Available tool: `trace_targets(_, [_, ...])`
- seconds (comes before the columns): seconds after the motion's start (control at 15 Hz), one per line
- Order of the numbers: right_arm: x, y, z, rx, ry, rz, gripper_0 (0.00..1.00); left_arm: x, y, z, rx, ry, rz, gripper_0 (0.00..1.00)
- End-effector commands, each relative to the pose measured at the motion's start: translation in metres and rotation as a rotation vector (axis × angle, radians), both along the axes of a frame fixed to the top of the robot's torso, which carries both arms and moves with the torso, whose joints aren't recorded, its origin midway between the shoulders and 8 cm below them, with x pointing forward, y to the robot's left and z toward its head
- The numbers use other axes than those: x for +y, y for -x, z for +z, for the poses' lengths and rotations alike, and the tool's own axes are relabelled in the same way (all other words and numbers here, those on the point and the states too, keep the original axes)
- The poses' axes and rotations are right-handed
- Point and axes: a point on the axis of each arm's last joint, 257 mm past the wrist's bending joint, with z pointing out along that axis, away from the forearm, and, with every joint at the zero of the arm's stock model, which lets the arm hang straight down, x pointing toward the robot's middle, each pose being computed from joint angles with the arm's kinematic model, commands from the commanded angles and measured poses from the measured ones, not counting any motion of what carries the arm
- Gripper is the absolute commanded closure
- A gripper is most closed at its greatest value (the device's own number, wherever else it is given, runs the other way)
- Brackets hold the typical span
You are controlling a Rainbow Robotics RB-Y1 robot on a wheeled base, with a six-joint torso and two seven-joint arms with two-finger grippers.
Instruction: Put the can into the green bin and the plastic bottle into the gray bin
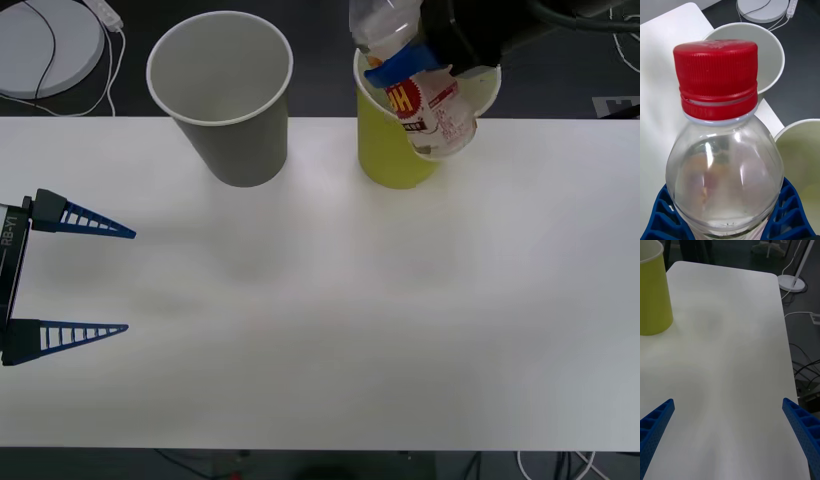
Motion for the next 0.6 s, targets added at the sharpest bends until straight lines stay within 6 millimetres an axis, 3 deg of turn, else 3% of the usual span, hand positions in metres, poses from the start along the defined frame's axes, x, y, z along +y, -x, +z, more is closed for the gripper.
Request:
trace_targets(0.07, [0.011, -0.012, 0.006, 0.018, 0.044, -0.017, 1.0, 0.0, 0.0, 0.0, 0.0, 0.0, 0.0, 0.0])
trace_targets(0.4, [0.042, -0.04, 0.015, 0.049, 0.071, -0.065, 1.0, 0.0, 0.0, 0.0, 0.0, 0.0, 0.0, 0.0])
trace_targets(0.6, [0.06, -0.061, 0.011, 0.055, 0.089, -0.108, 1.0, 0.0, 0.0, 0.0, 0.0, 0.0, 0.0, 0.0])
